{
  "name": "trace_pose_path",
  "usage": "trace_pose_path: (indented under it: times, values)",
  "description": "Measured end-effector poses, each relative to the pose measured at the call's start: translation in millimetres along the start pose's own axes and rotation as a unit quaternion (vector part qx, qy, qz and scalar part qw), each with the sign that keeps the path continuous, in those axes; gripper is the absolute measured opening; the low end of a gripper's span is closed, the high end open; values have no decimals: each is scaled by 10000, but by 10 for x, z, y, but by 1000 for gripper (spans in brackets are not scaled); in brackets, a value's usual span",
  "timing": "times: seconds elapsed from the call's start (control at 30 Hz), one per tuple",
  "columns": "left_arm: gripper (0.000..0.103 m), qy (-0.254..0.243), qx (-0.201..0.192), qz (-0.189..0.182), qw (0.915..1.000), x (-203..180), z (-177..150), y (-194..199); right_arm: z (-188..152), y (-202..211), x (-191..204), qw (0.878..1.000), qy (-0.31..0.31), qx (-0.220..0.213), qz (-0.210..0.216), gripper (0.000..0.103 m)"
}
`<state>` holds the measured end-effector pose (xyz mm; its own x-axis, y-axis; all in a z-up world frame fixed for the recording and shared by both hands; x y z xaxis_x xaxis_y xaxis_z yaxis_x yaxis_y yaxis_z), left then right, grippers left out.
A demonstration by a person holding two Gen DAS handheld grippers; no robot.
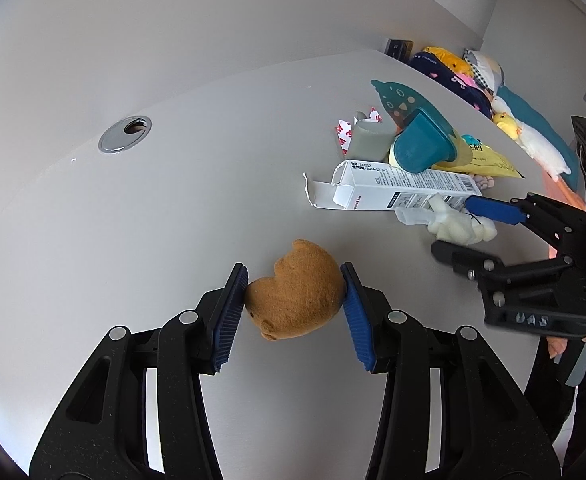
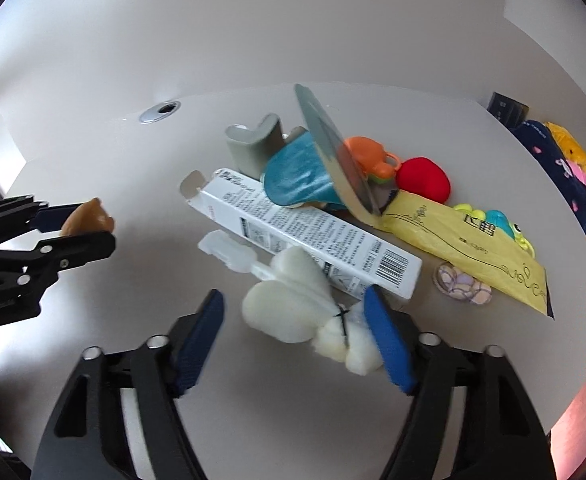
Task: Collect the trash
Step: 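Grasp the white plush toy with the right gripper while the left holds the bear, then carry the bear and white plush over the trash bag and release both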
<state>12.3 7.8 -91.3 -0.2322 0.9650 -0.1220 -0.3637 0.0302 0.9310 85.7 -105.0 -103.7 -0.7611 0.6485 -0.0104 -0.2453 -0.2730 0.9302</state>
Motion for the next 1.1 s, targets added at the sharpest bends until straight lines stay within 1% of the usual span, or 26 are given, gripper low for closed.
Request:
trace_pose_path:
  times: [0.03,0.13,0.2,0.23,0.27,0.33,0.37,0.43,0.53,0.63,0.8,0.97,1.1]
  values:
    - [47,1,4,4,10000,0,0,-2,5,-1,-31,10000,-68,22,-43,59]
    - [47,-18,4,3,10000,-11,-1,-2,31,-29,-63,9999,-116,83,-60,56]
    - [47,-37,-1,2,10000,-23,-1,-1,30,-69,-43,9996,-13,155,-220,56]
    - [47,-51,-7,5,10000,-31,-1,2,26,-95,-15,9990,89,202,-393,55]
    - [47,-54,-7,3,10000,-33,-2,1,26,-92,0,9987,125,189,-455,53]
    - [47,-57,-3,-9,10000,-40,-3,4,25,-77,-19,9980,63,247,-576,39]
    - [47,-55,-4,-14,10000,-42,-3,8,25,-69,-30,9980,51,249,-583,37]
    - [47,-68,-28,-42,10000,-53,-3,32,-7,-19,-64,9987,-38,171,-482,30]
    - [47,-110,-99,-73,9999,-78,-1,83,-78,82,-76,9992,-227,31,-317,26]
    - [47,-167,-166,-79,9997,-118,-4,124,-188,220,-88,9989,-402,-158,-201,26]
    - [47,-294,-294,-109,9991,-221,-10,173,-348,372,-158,9969,-691,-364,-133,26]
    - [47,-524,-360,-128,9979,-404,-38,191,-526,539,-288,9925,-1067,-591,-57,26]
    - [47,-729,-418,-192,9963,-597,-39,209,-685,650,-346,9897,-1248,-702,-2,26]
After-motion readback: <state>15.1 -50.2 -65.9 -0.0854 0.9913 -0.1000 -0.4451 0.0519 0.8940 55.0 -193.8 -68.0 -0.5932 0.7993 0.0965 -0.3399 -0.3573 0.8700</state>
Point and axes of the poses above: each gripper's, at about its wrist camera, not at the fingertips, and y roughly against the way its jaws point, x to its left, z to its top, the point moved 7 cm from there along -y, roughly the way its jaws point, and after that the axes turned 15 degrees about x, right-handed, at the moved point
